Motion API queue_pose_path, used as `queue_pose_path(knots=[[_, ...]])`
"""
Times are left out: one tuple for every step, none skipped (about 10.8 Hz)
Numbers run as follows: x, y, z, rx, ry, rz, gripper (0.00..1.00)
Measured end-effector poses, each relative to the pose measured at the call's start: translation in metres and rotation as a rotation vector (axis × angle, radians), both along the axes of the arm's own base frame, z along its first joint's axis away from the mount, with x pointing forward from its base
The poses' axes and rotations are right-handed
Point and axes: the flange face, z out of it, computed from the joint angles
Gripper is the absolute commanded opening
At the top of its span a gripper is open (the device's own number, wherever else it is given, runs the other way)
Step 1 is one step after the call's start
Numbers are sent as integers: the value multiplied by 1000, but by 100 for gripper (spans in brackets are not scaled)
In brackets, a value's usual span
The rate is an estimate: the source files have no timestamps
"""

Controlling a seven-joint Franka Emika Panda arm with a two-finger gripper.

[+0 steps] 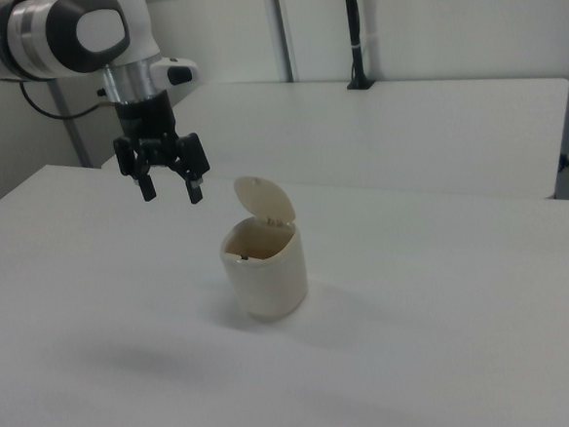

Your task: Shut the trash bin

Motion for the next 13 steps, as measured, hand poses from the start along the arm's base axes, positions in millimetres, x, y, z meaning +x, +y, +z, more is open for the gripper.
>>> queue_pose_path(knots=[[1, 0, 6, 0, -13, 0, 100], [1, 0, 15, 1, -31, 1, 100], [0, 2, 21, 1, -44, 4, 100], [0, 5, 26, 2, -53, 8, 100], [0, 7, 30, 2, -62, 12, 100], [0, 7, 33, 2, -69, 13, 100], [0, 7, 34, 2, -71, 13, 100], [1, 5, 35, 2, -76, 10, 100], [2, 3, 36, 2, -87, 6, 75], [4, 0, 38, 1, -105, 3, 31], [5, -3, 39, 1, -120, -1, 11], [6, -5, 40, 1, -125, -4, 5], [6, -8, 40, 0, -125, -7, 2]])
